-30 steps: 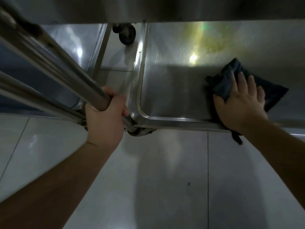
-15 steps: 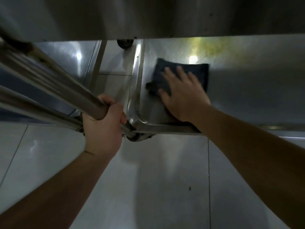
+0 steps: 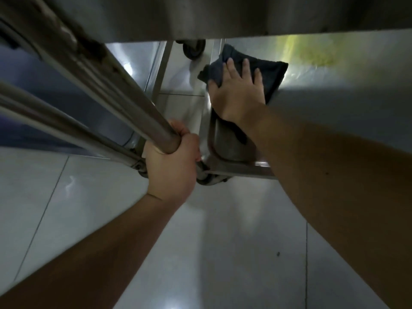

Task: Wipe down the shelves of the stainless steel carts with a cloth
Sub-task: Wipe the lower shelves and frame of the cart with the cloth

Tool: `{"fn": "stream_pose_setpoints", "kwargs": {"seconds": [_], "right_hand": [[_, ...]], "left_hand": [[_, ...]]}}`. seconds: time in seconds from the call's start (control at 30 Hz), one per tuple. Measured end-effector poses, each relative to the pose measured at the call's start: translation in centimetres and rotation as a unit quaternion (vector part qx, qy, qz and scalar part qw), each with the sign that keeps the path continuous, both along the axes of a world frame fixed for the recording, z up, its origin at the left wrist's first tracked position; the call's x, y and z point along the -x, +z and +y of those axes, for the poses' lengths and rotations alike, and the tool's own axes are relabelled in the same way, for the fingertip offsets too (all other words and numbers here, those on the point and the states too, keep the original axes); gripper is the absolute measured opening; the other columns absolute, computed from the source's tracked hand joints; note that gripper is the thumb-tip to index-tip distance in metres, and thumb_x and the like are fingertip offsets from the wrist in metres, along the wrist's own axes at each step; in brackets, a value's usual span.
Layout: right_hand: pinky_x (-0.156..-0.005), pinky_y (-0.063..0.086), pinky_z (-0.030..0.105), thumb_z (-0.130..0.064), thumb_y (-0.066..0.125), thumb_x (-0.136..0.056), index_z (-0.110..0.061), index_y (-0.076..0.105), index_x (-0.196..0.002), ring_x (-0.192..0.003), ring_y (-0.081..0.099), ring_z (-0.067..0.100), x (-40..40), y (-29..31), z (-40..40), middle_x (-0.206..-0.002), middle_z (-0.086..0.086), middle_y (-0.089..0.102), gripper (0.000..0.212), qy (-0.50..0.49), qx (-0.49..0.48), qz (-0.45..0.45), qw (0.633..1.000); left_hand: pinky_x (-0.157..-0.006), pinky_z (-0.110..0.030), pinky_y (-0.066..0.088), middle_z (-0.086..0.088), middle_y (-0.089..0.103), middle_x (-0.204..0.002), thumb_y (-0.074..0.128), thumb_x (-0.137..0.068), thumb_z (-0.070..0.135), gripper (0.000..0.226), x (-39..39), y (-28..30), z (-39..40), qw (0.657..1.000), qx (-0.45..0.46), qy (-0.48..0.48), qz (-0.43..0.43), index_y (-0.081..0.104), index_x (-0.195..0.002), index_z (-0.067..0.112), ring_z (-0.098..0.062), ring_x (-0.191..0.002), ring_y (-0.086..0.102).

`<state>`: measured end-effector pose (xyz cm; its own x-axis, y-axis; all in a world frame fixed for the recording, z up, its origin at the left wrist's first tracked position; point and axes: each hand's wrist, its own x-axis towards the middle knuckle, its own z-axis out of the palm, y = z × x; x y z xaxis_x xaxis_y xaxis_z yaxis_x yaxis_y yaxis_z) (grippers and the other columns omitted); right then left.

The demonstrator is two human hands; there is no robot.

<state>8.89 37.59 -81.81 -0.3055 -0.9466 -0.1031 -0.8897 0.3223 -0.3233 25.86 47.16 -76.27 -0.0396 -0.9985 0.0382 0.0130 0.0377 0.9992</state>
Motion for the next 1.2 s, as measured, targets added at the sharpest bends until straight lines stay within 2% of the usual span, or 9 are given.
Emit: {"fn": "stream_pose_setpoints", "kwargs": {"seconds": [0.1,0.23,0.37,0.5,0.67,0.8,0.9,1.07,1.2], "right_hand": [[-0.127,-0.001,0.053,-0.059,0.011,-0.103,-0.017,0.016,-0.165,-0.16,0.001,0.03,-0.6,-0.1,3.9,-0.174,0.001,0.013,0.076,0.058,0.008,0.011,0.998],[-0.129,0.003,0.05,-0.058,0.012,-0.105,-0.031,0.018,-0.165,-0.161,0.002,0.021,-2.1,0.2,14.1,-0.172,-0.009,0.019,0.066,0.207,0.006,-0.018,0.978],[-0.129,-0.001,0.039,-0.061,0.01,-0.106,-0.035,0.021,-0.165,-0.16,0.0,0.009,0.4,0.2,16.7,-0.17,-0.018,0.019,0.065,0.306,-0.019,-0.011,0.952],[-0.127,0.003,0.043,-0.055,0.024,-0.102,-0.028,0.025,-0.163,-0.16,0.01,0.018,2.3,0.0,8.9,-0.171,-0.009,0.022,0.067,0.195,0.016,0.012,0.981],[-0.125,-0.004,0.053,-0.059,0.012,-0.101,-0.037,0.013,-0.165,-0.16,-0.002,0.026,0.4,0.2,-0.6,-0.174,-0.007,0.005,0.068,0.063,-0.01,-0.027,0.998],[-0.125,0.0,0.057,-0.062,0.009,-0.097,-0.044,0.021,-0.161,-0.16,-0.002,0.029,-1.3,0.0,2.2,-0.174,-0.005,0.005,0.068,0.183,-0.015,0.02,0.983],[-0.126,-0.002,0.052,-0.063,0.007,-0.101,-0.046,0.014,-0.163,-0.16,-0.003,0.025,-2.3,-0.3,7.9,-0.174,-0.01,0.004,0.064,0.257,-0.013,0.014,0.966],[-0.129,-0.002,0.042,-0.06,0.013,-0.103,-0.036,0.009,-0.166,-0.16,-0.002,0.016,-1.9,-0.4,14.1,-0.173,-0.012,0.007,0.068,0.277,-0.012,0.006,0.961],[-0.13,0.006,0.044,-0.061,0.021,-0.104,-0.026,0.016,-0.166,-0.161,0.004,0.018,0.7,-0.1,17.0,-0.173,-0.008,0.015,0.072,0.298,-0.002,0.045,0.953]], "left_hand": [[-0.055,-0.031,0.039,-0.009,0.039,-0.056,0.056,-0.077,-0.002,0.022,-0.1,-0.1,0.0,1.0,-0.006,0.002,0.011,0.042,-0.065,0.011,-0.024,-0.054,0.042],[-0.057,-0.03,0.042,-0.004,0.046,-0.053,0.057,-0.076,-0.003,0.021,-0.1,-0.4,0.0,1.0,0.0,0.0,0.014,0.046,-0.064,0.011,-0.022,-0.053,0.046],[-0.055,-0.03,0.042,-0.002,0.048,-0.053,0.059,-0.075,0.0,0.031,-0.1,-0.4,0.1,1.0,-0.005,0.003,0.023,0.051,-0.059,0.025,-0.021,-0.052,0.047],[-0.055,-0.033,0.039,-0.004,0.043,-0.055,0.06,-0.075,0.003,0.034,-0.2,-0.3,-0.1,1.0,-0.022,-0.002,0.014,0.048,-0.057,0.029,-0.025,-0.055,0.044],[-0.053,-0.032,0.041,-0.005,0.044,-0.054,0.058,-0.076,0.001,0.035,-0.4,-0.3,0.0,0.999,-0.037,-0.005,0.005,0.049,-0.055,0.027,-0.022,-0.053,0.045],[-0.056,-0.033,0.042,-0.004,0.047,-0.055,0.058,-0.077,0.001,0.037,-0.7,0.0,-0.1,0.999,-0.035,-0.019,0.003,0.051,-0.054,0.029,-0.025,-0.056,0.047],[-0.06,-0.032,0.046,0.002,0.052,-0.053,0.059,-0.078,0.0,0.04,-0.7,0.1,0.0,0.999,-0.03,-0.023,0.007,0.057,-0.053,0.03,-0.021,-0.055,0.05],[-0.061,-0.025,0.048,0.006,0.052,-0.06,0.062,-0.086,-0.001,0.033,-0.4,0.2,0.6,0.999,-0.028,0.028,-0.029,0.057,-0.064,0.024,-0.009,-0.059,0.052],[-0.066,-0.028,0.05,0.011,0.054,-0.068,0.07,-0.086,0.02,0.02,-1.0,0.3,1.4,0.993,-0.044,0.043,-0.102,0.058,-0.076,0.033,-0.008,-0.067,0.055]]}}
